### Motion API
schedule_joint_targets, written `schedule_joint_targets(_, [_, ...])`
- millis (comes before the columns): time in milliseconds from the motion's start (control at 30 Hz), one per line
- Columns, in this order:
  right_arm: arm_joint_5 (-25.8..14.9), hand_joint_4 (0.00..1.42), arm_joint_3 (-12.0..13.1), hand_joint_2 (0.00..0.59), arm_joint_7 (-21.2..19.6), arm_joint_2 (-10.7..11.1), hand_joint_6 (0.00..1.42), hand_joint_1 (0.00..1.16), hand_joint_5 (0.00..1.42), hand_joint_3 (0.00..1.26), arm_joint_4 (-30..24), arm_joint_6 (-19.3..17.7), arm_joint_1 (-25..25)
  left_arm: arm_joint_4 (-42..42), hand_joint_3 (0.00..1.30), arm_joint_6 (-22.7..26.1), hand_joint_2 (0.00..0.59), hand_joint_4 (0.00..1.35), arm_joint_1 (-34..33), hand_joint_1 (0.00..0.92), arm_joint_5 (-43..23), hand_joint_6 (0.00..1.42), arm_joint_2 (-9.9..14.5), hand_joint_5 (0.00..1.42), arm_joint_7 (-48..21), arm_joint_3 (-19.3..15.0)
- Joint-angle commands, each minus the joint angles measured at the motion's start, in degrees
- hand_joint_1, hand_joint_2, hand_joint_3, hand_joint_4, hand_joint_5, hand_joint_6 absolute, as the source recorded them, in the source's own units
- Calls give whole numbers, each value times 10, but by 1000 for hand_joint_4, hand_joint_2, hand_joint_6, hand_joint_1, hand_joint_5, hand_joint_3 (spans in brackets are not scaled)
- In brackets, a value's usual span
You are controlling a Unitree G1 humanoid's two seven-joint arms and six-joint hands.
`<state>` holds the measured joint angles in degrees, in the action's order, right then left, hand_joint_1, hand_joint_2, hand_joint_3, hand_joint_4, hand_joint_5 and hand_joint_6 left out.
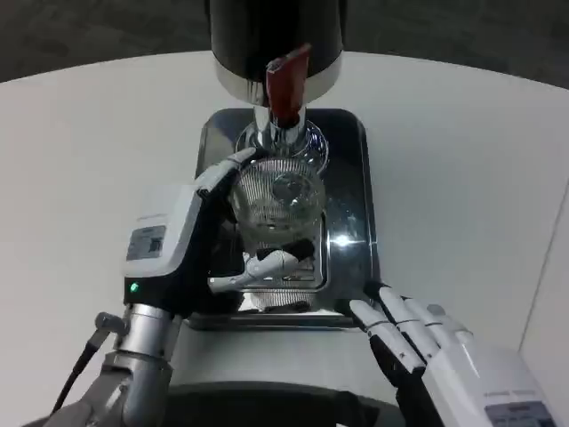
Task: Grasp the cup under the faucet to collect the drink, then remove the cup.
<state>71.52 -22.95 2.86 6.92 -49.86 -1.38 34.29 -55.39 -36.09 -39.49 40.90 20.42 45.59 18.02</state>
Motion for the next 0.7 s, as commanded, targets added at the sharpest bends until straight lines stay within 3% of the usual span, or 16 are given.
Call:
schedule_joint_targets(33, [-6,64,-21,538,4,-23,149,471,111,165,-2,4,17,4,231,15,107,259,7,366,1,706,4,641,0,5])
schedule_joint_targets(400, [-9,64,-19,538,4,-21,182,471,121,165,-11,4,32,14,36,37,74,13,7,292,-5,345,6,402,-15,4])
schedule_joint_targets(700, [-10,64,-25,538,-2,-20,198,471,134,165,-10,-3,45,71,0,5,0,0,45,95,-46,279,23,355,-45,-25])
